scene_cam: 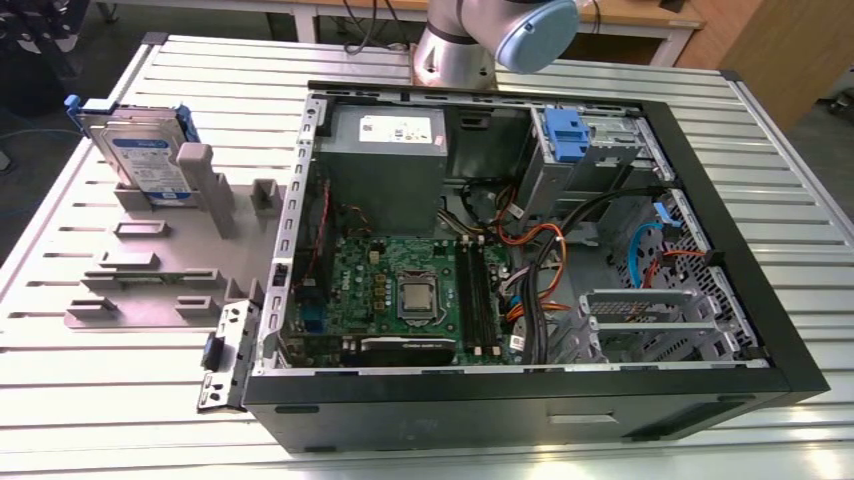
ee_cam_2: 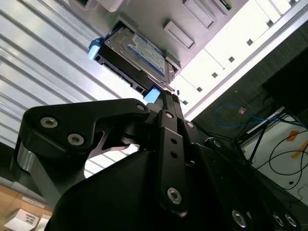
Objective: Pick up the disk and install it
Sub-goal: 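Pick up the disk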
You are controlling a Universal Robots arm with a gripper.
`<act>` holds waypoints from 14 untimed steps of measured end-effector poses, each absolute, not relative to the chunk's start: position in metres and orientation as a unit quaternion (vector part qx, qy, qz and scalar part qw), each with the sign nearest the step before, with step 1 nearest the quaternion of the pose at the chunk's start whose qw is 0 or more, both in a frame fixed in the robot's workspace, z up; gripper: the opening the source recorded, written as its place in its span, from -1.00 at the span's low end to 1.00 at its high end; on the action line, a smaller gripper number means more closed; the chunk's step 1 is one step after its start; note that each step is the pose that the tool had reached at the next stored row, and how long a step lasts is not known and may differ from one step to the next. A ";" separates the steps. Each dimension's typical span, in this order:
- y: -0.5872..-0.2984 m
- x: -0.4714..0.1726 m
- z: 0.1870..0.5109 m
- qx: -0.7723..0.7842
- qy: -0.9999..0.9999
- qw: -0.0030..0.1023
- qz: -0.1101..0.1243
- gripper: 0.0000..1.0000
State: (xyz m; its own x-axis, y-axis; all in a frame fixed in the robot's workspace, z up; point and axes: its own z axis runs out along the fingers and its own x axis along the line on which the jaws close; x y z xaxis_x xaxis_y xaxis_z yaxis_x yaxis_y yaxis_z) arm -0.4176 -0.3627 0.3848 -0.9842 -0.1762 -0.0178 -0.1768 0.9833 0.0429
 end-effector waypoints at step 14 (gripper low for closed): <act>-0.363 -0.418 0.385 -0.156 0.987 0.005 0.023 -0.79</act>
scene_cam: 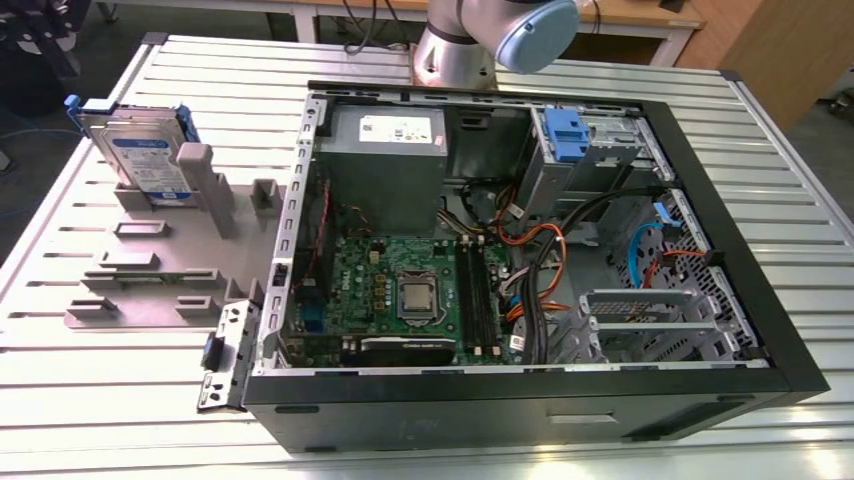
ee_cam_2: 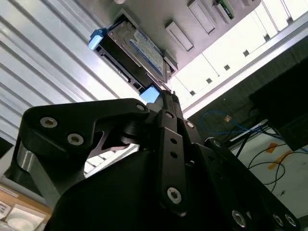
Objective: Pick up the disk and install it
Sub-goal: 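Pick up the disk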
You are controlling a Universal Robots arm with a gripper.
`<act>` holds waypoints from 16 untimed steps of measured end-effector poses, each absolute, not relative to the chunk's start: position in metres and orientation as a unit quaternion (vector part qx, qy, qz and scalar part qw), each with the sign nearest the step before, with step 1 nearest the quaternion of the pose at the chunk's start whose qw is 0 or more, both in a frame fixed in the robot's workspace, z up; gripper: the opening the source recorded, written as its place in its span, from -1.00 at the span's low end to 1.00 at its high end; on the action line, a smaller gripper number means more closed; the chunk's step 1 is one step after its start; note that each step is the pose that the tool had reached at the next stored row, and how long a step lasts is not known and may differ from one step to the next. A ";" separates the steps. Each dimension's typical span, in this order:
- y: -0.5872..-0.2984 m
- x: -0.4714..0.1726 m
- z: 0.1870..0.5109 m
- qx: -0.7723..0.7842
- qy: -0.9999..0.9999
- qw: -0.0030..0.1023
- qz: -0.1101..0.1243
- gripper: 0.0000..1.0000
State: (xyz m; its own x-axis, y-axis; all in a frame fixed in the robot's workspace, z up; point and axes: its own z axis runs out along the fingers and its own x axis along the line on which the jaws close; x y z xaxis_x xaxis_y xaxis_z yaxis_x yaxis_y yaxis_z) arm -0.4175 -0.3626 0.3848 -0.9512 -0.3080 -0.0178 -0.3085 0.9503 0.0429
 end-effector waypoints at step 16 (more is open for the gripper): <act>-0.363 -0.418 0.385 -0.249 0.968 0.003 0.023 -0.79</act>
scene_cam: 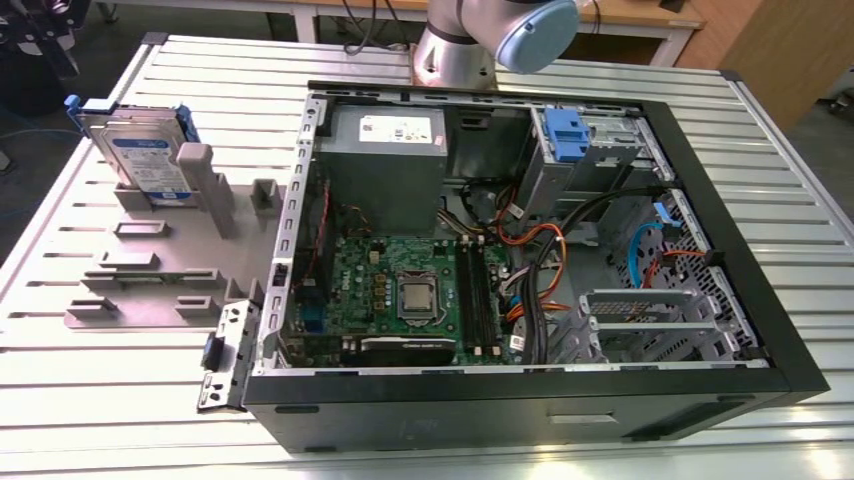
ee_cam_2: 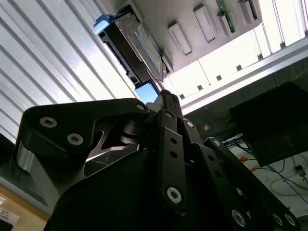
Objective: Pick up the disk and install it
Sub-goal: 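Pick up the disk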
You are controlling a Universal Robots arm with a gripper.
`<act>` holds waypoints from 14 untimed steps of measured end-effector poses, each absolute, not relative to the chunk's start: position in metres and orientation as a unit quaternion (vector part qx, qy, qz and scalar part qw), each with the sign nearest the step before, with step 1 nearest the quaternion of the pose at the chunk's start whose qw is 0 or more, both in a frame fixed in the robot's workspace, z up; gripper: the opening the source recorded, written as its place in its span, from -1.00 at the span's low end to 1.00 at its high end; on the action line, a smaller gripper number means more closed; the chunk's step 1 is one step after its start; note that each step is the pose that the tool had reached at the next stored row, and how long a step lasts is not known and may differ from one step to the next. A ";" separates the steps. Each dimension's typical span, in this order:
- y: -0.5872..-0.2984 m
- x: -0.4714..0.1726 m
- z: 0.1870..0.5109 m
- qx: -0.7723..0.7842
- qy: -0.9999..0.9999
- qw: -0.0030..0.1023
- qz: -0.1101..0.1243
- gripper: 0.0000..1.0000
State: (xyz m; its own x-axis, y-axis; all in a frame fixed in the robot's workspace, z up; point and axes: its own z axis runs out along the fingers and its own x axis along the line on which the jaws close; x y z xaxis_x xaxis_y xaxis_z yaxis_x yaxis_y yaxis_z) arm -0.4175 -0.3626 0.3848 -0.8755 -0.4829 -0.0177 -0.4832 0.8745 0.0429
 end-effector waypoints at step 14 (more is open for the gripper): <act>-0.363 -0.418 0.385 -0.347 0.938 0.001 0.023 -0.79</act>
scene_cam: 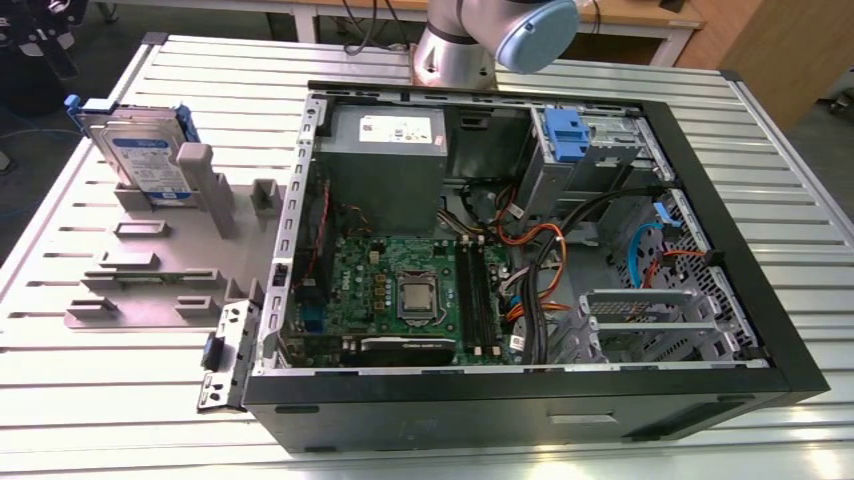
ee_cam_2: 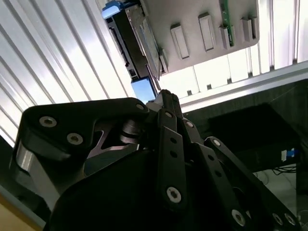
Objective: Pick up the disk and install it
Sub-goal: 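Pick up the disk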
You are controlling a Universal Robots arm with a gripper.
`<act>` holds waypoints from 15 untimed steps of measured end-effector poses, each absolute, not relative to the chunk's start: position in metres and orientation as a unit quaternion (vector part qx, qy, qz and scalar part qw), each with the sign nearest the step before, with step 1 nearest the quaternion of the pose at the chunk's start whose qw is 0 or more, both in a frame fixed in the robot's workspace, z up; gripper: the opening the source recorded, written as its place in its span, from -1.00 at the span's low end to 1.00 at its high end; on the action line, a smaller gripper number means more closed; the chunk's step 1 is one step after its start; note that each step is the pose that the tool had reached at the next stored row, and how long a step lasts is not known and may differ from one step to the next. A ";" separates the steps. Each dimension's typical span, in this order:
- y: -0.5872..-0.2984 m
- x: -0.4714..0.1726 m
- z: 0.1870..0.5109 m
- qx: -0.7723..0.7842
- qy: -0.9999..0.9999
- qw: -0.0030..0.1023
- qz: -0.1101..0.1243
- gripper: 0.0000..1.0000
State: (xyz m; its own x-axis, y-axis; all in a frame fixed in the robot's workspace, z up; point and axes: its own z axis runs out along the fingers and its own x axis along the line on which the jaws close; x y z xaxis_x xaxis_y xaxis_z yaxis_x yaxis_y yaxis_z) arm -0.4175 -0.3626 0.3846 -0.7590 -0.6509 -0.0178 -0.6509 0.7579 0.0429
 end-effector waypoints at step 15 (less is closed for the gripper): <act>-0.363 -0.418 0.385 -0.431 0.902 -0.001 0.023 -0.79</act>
State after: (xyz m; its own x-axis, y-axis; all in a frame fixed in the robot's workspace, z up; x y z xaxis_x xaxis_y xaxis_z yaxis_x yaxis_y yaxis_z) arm -0.4175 -0.3626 0.3846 -0.6283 -0.7778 -0.0178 -0.7777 0.6272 0.0429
